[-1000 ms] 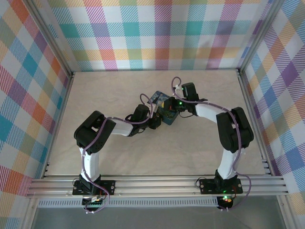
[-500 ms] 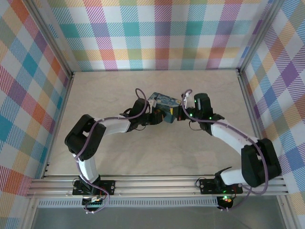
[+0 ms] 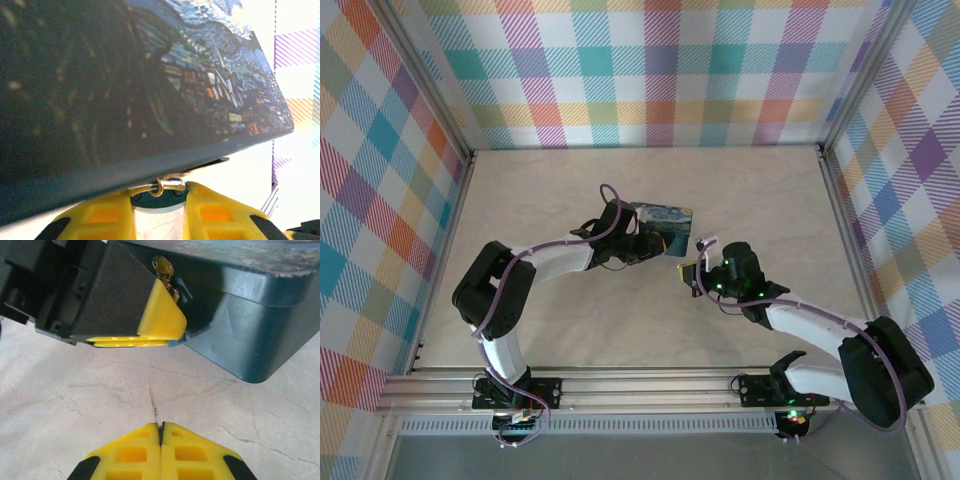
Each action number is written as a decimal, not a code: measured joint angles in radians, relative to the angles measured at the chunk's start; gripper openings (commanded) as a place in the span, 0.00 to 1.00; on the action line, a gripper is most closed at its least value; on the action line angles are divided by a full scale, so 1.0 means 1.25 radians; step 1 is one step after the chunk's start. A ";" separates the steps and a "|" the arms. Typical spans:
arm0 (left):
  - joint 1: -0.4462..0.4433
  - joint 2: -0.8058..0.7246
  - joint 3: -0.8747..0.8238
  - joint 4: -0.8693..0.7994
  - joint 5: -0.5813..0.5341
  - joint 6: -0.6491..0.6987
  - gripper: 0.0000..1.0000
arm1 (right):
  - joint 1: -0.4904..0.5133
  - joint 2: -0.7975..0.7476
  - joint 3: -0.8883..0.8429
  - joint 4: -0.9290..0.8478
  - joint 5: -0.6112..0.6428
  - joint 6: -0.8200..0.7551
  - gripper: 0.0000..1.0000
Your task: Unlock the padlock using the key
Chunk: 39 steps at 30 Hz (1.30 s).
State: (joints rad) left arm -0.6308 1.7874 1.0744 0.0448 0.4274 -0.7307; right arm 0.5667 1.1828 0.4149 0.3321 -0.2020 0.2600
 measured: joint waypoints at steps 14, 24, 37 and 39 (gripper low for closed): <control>0.000 -0.013 0.000 -0.016 0.021 -0.057 0.19 | 0.040 0.109 -0.033 0.153 0.040 -0.009 0.00; 0.000 -0.019 0.000 -0.017 0.028 -0.074 0.19 | 0.044 0.157 -0.032 0.194 0.053 -0.009 0.00; 0.000 -0.022 -0.007 -0.016 0.029 -0.074 0.19 | 0.044 0.192 0.002 0.206 0.072 -0.012 0.00; 0.000 -0.023 -0.010 -0.017 0.029 -0.074 0.19 | 0.044 0.199 0.008 0.207 0.071 -0.012 0.00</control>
State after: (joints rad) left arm -0.6308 1.7580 1.0618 0.0238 0.4633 -0.8234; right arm 0.6216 1.4319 0.4252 0.5903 -0.1127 0.2455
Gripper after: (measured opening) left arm 0.213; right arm 0.066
